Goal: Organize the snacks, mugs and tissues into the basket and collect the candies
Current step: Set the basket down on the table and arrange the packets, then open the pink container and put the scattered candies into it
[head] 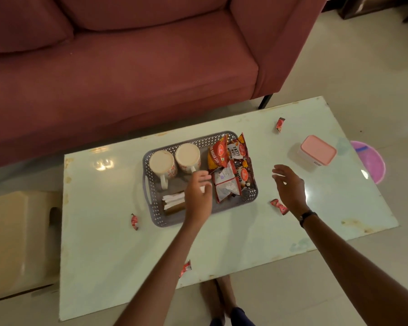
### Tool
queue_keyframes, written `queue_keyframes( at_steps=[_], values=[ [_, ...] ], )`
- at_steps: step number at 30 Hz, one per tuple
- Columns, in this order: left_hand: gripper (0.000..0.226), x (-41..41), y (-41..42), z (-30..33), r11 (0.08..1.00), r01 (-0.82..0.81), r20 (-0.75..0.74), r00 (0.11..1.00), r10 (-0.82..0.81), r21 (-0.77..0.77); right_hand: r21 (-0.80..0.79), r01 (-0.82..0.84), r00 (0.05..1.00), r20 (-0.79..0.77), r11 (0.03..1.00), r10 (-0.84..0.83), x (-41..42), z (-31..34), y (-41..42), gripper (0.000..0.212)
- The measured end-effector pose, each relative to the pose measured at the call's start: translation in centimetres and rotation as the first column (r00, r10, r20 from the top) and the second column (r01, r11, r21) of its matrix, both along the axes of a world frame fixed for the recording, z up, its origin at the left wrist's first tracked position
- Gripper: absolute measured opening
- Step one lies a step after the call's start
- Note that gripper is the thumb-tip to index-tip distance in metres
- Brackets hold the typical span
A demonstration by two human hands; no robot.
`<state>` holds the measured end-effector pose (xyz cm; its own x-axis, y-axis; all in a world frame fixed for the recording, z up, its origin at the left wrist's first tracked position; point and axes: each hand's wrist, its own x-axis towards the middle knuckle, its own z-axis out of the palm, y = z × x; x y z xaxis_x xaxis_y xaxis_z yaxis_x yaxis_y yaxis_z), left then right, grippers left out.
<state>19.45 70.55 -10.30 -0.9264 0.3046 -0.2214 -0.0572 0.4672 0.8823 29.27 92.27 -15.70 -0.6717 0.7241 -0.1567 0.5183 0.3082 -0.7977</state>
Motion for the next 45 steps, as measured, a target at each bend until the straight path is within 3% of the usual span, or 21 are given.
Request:
queue_keyframes(
  at_steps=[9, 17, 24, 32, 38, 41, 45],
  values=[
    [0.026, 2.8, 10.1, 1.3, 0.988, 0.133, 0.105, 0.984, -0.141, 0.082, 0.130, 0.042, 0.998, 0.048, 0.991, -0.048, 1.7, 1.7, 6.4, 0.029],
    [0.028, 4.6, 20.4, -0.9, 0.986, 0.138, 0.280, 0.947, -0.158, 0.090, 0.281, -0.206, 0.936, 0.336, 0.937, 0.105, 0.7, -0.9, 16.6, 0.063],
    [0.025, 4.7, 26.8, -3.9, 0.998, 0.022, 0.414, 0.909, -0.045, 0.062, 0.246, -0.366, 0.848, 0.484, 0.897, 0.214, -1.6, -3.9, 21.5, 0.091],
    [0.020, 5.1, 27.8, -5.3, 0.998, -0.056, 0.493, 0.869, 0.040, 0.017, 0.332, -0.449, 0.840, 0.474, 0.829, 0.265, -1.3, -4.4, 21.3, 0.068],
    [0.032, 5.8, 26.2, -4.2, 0.990, -0.137, 0.594, 0.799, 0.092, 0.030, 0.127, -0.349, 0.880, 0.385, 0.929, 0.278, -0.3, -0.9, 18.1, 0.066],
    [0.047, 5.5, 25.4, -2.7, 0.973, -0.205, 0.652, 0.753, 0.086, 0.109, -0.013, -0.264, 0.928, 0.270, 0.964, 0.258, -0.3, 2.8, 16.4, 0.062],
    [0.050, 4.9, 24.3, -0.7, 0.934, -0.255, 0.693, 0.721, 0.012, 0.249, -0.209, -0.250, 0.950, 0.134, 0.945, 0.281, -0.6, 7.5, 14.4, 0.053]
  ],
)
